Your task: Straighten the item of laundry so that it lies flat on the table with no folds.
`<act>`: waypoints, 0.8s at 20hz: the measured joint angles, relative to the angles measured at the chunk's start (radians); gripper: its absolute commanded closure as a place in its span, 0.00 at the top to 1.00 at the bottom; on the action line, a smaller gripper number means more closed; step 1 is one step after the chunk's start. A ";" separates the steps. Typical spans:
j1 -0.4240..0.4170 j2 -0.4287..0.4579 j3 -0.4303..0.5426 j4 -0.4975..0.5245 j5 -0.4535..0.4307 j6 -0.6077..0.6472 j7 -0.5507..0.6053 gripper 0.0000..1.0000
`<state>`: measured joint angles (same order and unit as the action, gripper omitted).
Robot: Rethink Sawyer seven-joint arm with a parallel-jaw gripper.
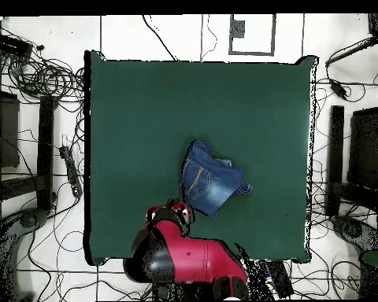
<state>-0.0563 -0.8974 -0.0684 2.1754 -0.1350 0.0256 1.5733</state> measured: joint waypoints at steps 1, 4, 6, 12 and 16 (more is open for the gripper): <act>0.000 0.000 -0.005 -0.003 -0.001 0.000 0.000 0.00; -0.006 0.000 -0.009 -0.007 -0.009 0.000 0.000 0.00; -0.018 0.000 -0.009 -0.009 -0.018 0.000 0.000 0.00; -0.095 0.000 -0.008 -0.013 -0.057 0.000 0.000 0.00; -0.140 0.000 -0.008 -0.021 -0.082 0.000 0.000 0.00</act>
<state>-0.1964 -0.8976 -0.0767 2.1543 -0.2170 0.0256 1.5733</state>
